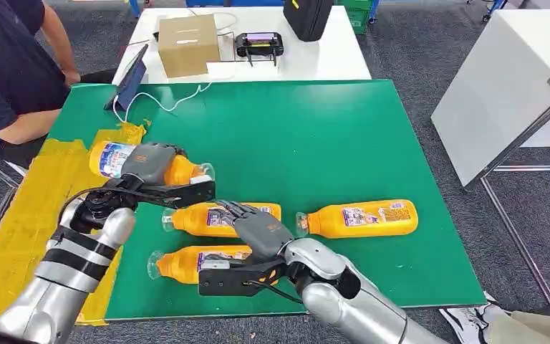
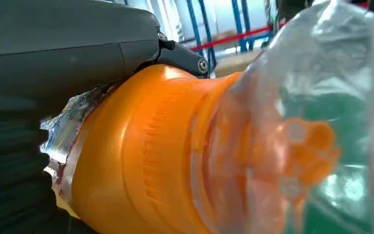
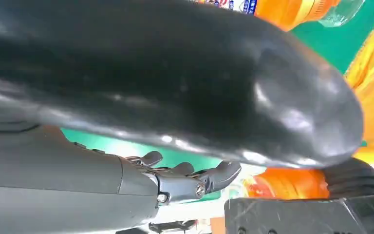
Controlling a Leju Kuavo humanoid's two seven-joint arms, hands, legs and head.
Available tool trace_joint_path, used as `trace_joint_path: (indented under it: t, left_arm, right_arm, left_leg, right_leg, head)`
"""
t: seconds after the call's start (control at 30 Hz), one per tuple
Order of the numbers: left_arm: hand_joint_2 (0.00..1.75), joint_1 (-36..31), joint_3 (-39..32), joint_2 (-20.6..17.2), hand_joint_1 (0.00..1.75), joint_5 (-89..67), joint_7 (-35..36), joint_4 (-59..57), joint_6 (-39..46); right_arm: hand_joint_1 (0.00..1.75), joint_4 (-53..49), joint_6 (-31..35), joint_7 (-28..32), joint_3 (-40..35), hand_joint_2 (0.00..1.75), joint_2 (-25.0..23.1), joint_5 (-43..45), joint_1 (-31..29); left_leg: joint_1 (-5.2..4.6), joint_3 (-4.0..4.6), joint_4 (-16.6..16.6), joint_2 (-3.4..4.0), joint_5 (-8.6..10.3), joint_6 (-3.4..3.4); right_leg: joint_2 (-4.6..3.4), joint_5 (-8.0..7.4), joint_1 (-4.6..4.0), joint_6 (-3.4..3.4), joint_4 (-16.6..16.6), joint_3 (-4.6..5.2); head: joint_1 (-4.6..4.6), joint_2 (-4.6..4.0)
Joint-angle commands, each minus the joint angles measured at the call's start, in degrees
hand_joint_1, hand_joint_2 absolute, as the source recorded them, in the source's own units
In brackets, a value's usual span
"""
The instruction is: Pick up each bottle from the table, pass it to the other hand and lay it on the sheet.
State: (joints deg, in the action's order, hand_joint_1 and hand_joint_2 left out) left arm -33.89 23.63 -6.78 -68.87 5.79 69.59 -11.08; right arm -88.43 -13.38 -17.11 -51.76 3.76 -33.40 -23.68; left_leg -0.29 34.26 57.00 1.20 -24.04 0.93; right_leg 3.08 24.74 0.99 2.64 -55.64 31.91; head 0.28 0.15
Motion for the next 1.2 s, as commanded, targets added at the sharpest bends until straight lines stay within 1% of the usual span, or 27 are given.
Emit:
trace_joint_path:
  t: [0.03,0.1,0.13,0.27,0.53,0.57,0.63,0.67,0.87,0.9,0.97,1.0,1.13,1.17,1.2]
  left_arm:
    - [1.75,-4.6,1.2,-0.7,1.75,1.0,-0.5,-11.6,0.3]
    - [1.75,-4.6,1.2,-0.8,1.75,1.0,-0.5,-11.9,0.4]
    - [1.75,-4.6,1.2,-0.8,1.75,1.0,-0.5,-11.9,0.4]
    - [1.75,-4.9,1.2,-0.8,1.75,1.0,0.0,-13.4,0.1]
    - [1.75,-4.6,-1.1,-1.6,1.75,2.2,0.6,-18.1,0.4]
    - [1.75,-4.4,-1.5,-1.7,1.75,2.5,0.3,-18.5,0.4]
    - [1.75,-4.0,-1.9,-1.9,1.75,3.3,-0.8,-19.3,0.6]
    - [1.75,-3.9,-1.9,-2.0,1.75,3.3,-0.9,-19.7,0.8]
    - [1.75,-3.8,-1.9,-1.7,1.75,3.3,-1.0,-19.9,0.9]
    - [1.75,-3.8,-1.9,-1.7,1.75,3.3,-1.0,-19.9,0.9]
    - [1.75,-3.8,-1.9,-1.7,1.75,3.3,-1.0,-19.9,0.9]
    - [1.75,-3.8,-1.9,-1.7,1.75,3.3,-1.0,-19.9,0.9]
    - [1.75,-3.6,-2.1,-1.7,1.75,3.6,-1.1,-20.4,0.0]
    - [1.75,-3.6,-2.2,-1.7,1.75,3.8,-1.2,-20.6,-0.3]
    - [1.75,-3.5,-2.1,-1.6,1.75,4.0,-1.5,-20.8,-0.6]
  right_arm:
    - [0.0,5.9,0.3,-0.7,-4.4,0.0,1.1,1.0,-4.3]
    - [0.0,6.1,0.3,-0.6,-4.4,0.0,1.2,1.0,-4.3]
    - [0.0,6.1,0.3,-0.6,-4.4,0.0,1.2,1.0,-4.3]
    - [0.0,6.5,0.5,-1.0,-4.4,0.0,1.1,0.8,-4.1]
    - [0.0,6.4,0.9,-1.5,-3.4,0.0,1.9,0.0,-2.8]
    - [0.0,6.3,1.0,-1.6,-3.3,0.0,2.0,-0.1,-2.6]
    - [0.0,6.6,1.0,-1.7,-3.0,0.0,2.3,-0.5,-2.3]
    - [0.0,7.0,1.1,-1.9,-2.6,1.75,2.2,-0.7,-2.0]
    - [0.0,7.4,1.1,-2.0,-2.2,1.75,2.1,-0.9,-1.9]
    - [0.0,7.4,1.1,-2.0,-2.2,1.75,2.1,-0.9,-1.9]
    - [0.0,7.4,1.1,-2.0,-2.2,1.75,2.1,-0.9,-1.9]
    - [0.0,7.4,1.1,-2.0,-2.2,1.75,2.1,-0.9,-1.9]
    - [0.0,7.7,1.1,-2.2,-2.0,1.75,1.8,-1.0,-1.7]
    - [0.0,7.7,1.0,-2.2,-2.0,1.75,1.8,-1.0,-1.8]
    - [0.0,7.7,1.0,-2.2,-2.0,1.75,1.8,-1.0,-1.7]
  left_leg:
    - [0.11,-0.18,0.0,-0.03,-0.08,-0.09]
    - [0.05,-0.08,0.0,-0.04,-0.03,-0.06]
    - [0.1,-0.15,0.0,-0.05,-0.07,-0.09]
    - [0.08,-0.06,0.0,-0.06,-0.03,-0.07]
    - [0.07,-0.11,0.0,-0.02,-0.04,-0.06]
    - [0.11,-0.14,0.0,-0.03,-0.07,-0.09]
    - [0.05,-0.1,0.0,-0.02,-0.03,-0.05]
    - [0.11,-0.18,0.0,-0.02,-0.08,-0.09]
    - [0.01,-0.07,0.0,-0.03,-0.01,-0.04]
    - [0.07,-0.13,0.0,-0.04,-0.04,-0.07]
    - [0.04,-0.04,0.0,-0.03,-0.01,-0.04]
    - [0.1,-0.13,0.0,-0.07,-0.05,-0.09]
    - [0.03,-0.04,0.0,-0.04,-0.01,-0.04]
    - [0.1,-0.15,0.0,-0.07,-0.07,-0.08]
    - [0.06,-0.09,0.0,-0.04,-0.05,-0.06]
  right_leg:
    - [-0.3,0.04,-0.08,-0.12,0.0,-0.21]
    - [-0.17,0.02,-0.03,-0.07,0.0,-0.1]
    - [-0.26,0.04,-0.07,-0.12,0.0,-0.18]
    - [-0.18,0.02,-0.06,-0.1,0.0,-0.09]
    - [-0.21,0.02,-0.05,-0.08,0.0,-0.12]
    - [-0.28,0.03,-0.08,-0.11,0.0,-0.16]
    - [-0.17,0.02,-0.03,-0.07,0.0,-0.11]
    - [-0.29,0.04,-0.08,-0.11,0.1,-0.2]
    - [-0.11,0.01,0.0,-0.05,0.0,-0.06]
    - [-0.24,0.02,-0.04,-0.1,0.0,-0.14]
    - [-0.13,-0.01,-0.03,-0.05,0.0,-0.03]
    - [-0.26,0.02,-0.08,-0.12,0.0,-0.14]
    - [-0.12,0.01,-0.02,-0.05,0.0,-0.04]
    - [-0.25,0.05,-0.08,-0.11,0.0,-0.18]
    - [-0.2,0.03,-0.04,-0.08,0.0,-0.1]
  head:
    - [-0.02,0.0]
    - [-0.02,0.0]
    - [-0.02,0.0]
    - [-0.02,0.0]
    - [-0.02,0.0]
    - [-0.02,0.0]
    - [-0.02,0.0]
    - [-0.02,0.02]
    - [-0.02,0.0]
    - [-0.04,0.0]
    - [-0.04,0.0]
    - [0.0,0.0]
    - [-0.02,0.0]
    - [-0.02,0.0]
    - [-0.04,0.0]
